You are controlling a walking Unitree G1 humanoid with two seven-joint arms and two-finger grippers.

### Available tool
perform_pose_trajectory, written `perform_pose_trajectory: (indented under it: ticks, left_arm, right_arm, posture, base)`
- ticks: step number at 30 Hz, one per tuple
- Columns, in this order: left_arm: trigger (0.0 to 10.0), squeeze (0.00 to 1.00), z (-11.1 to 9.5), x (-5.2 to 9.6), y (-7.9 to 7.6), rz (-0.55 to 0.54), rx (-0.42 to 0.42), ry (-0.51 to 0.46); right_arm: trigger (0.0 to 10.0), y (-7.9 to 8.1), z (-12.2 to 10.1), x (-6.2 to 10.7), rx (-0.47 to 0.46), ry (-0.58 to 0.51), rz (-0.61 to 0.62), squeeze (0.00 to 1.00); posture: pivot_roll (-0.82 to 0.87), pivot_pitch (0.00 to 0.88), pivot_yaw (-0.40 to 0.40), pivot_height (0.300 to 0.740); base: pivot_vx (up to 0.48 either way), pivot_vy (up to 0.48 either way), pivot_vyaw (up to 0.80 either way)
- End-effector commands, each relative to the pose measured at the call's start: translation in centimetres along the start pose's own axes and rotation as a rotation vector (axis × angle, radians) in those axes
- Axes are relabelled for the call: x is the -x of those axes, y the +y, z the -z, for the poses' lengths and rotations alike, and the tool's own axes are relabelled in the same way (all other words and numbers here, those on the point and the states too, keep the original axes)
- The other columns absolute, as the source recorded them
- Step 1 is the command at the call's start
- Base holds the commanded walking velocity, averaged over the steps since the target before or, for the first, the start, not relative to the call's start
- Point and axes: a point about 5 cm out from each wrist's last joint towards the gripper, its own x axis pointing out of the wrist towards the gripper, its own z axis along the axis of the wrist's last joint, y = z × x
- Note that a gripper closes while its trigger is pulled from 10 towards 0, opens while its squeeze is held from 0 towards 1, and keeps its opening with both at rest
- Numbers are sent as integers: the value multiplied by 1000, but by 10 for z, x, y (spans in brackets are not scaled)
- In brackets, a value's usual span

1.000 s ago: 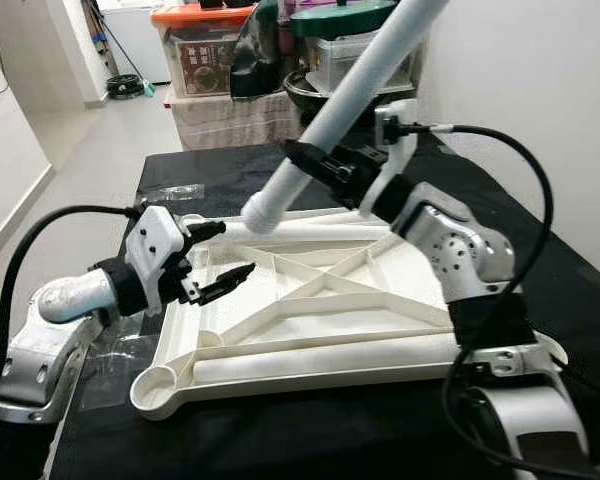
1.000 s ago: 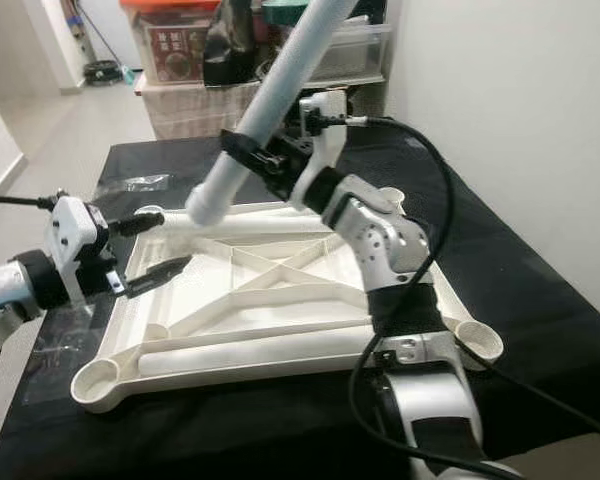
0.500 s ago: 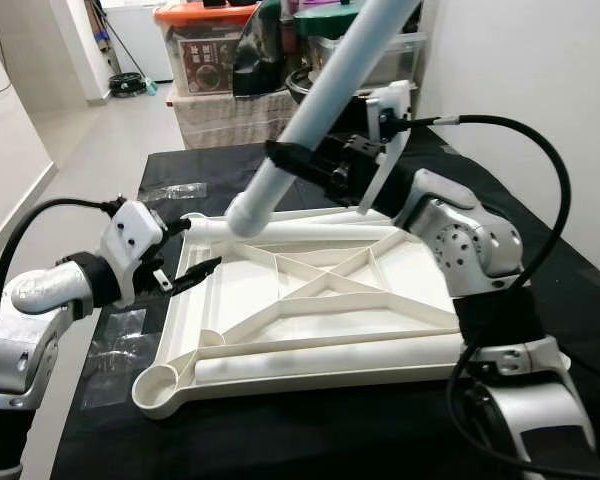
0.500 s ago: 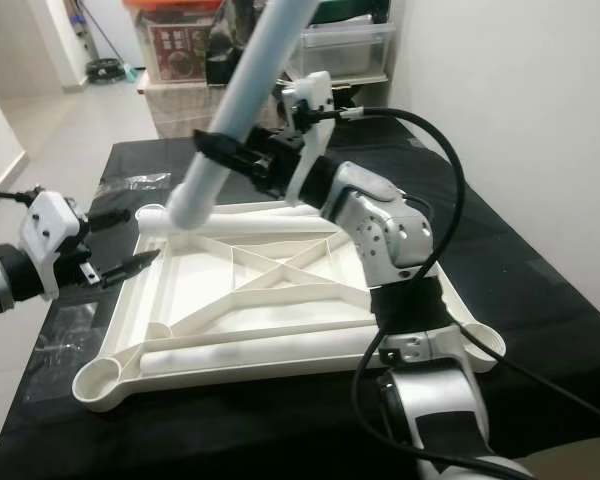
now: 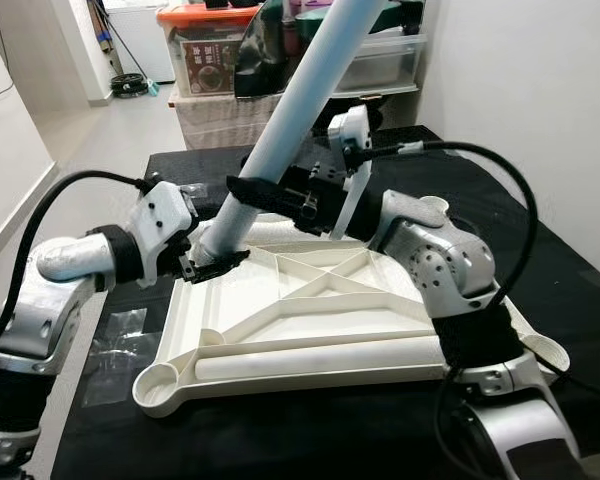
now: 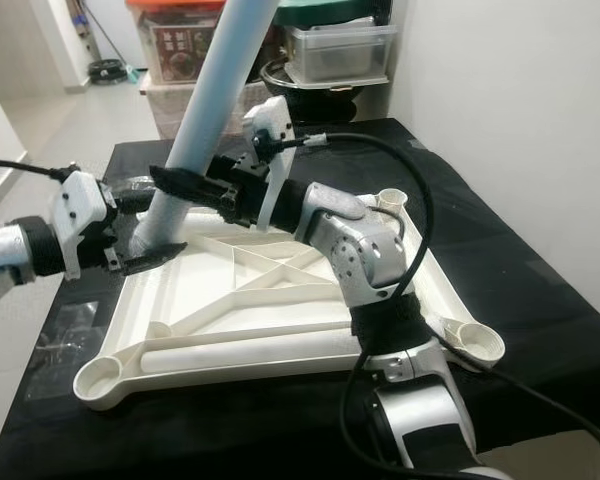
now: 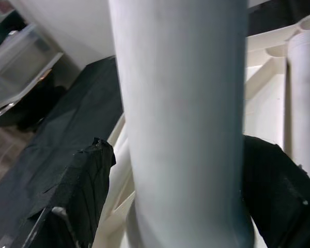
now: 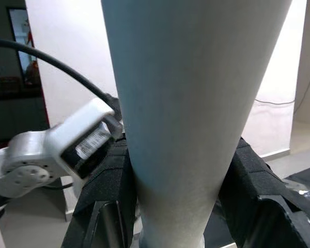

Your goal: Building children table

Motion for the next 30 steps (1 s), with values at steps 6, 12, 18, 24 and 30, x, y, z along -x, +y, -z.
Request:
perform_pose_trajectory:
  ticks: [6,12,18,24,30]
  left_arm:
    - [6000,0,19,-1,0,27,69,74]
    - [4627,0,28,-1,-2,28,80,118]
    - [0,0,21,-4,0,25,71,61]
    - [0,0,13,-8,1,31,63,3]
    - [10000,0,6,-12,-5,76,87,-30]
  right_arm:
    - [0,12,-6,-4,9,-20,-55,0]
    - [0,14,-8,-4,16,-26,-62,0]
    - [0,17,-8,-4,18,-25,-68,0]
    - [0,18,-5,-4,13,-16,-69,0]
    - [0,16,-4,-6,-6,-25,-32,0]
  posture:
    - [-31,0,26,740]
    - [-32,0,28,740]
    - [-31,0,25,740]
    - [-33,0,24,740]
    - [-34,0,24,740]
  base:
    - [0,0,0]
    - [0,0,0]
    - [0,0,0]
    - [0,0,0]
    - [0,0,0]
